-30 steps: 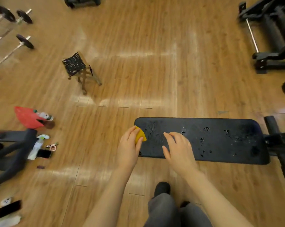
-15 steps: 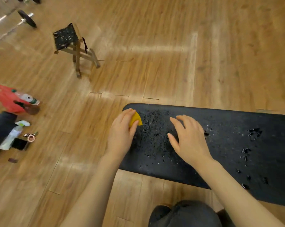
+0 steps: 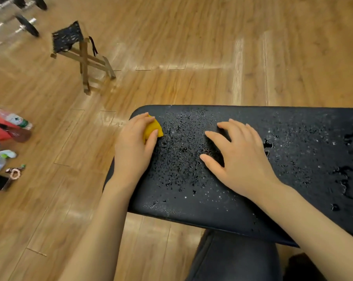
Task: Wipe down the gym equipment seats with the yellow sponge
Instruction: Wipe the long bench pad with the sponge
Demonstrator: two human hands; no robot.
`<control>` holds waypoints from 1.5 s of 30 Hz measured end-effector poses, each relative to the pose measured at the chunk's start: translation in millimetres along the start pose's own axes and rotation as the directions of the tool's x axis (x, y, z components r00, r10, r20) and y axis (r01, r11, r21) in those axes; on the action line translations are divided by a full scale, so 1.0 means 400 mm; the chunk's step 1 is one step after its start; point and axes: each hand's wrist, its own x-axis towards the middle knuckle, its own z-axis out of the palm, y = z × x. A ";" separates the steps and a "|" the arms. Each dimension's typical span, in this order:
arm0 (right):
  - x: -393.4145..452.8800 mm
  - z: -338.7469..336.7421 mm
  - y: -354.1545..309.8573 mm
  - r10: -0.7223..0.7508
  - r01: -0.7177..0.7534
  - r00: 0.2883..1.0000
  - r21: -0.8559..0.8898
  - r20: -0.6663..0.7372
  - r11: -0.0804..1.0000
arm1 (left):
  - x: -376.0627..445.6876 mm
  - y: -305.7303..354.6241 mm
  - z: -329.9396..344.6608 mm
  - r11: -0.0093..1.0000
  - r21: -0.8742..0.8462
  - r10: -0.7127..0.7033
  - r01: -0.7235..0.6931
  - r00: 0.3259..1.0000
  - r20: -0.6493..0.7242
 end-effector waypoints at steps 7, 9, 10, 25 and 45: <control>0.056 -0.016 -0.036 0.021 -0.025 0.998 0.069 0.061 0.997 | 0.002 0.008 0.003 0.998 -0.047 -0.042 0.041 0.999 -0.026; 0.071 -0.010 -0.043 0.032 -0.041 0.995 0.093 0.093 0.995 | 0.003 0.005 0.005 0.998 -0.043 -0.036 0.035 0.999 -0.023; 0.074 -0.004 -0.044 0.038 -0.047 0.994 0.091 0.101 0.995 | 0.003 0.004 0.005 0.999 -0.039 -0.033 0.032 0.999 -0.024; 0.074 0.017 -0.038 0.057 -0.058 0.997 0.025 0.051 0.998 | 0.143 0.011 0.020 0.997 0.056 -0.052 0.051 0.998 0.024; 0.075 0.025 -0.034 0.057 -0.057 0.998 0.015 0.036 0.998 | 0.145 -0.009 0.004 0.990 0.094 -0.108 0.104 0.993 0.040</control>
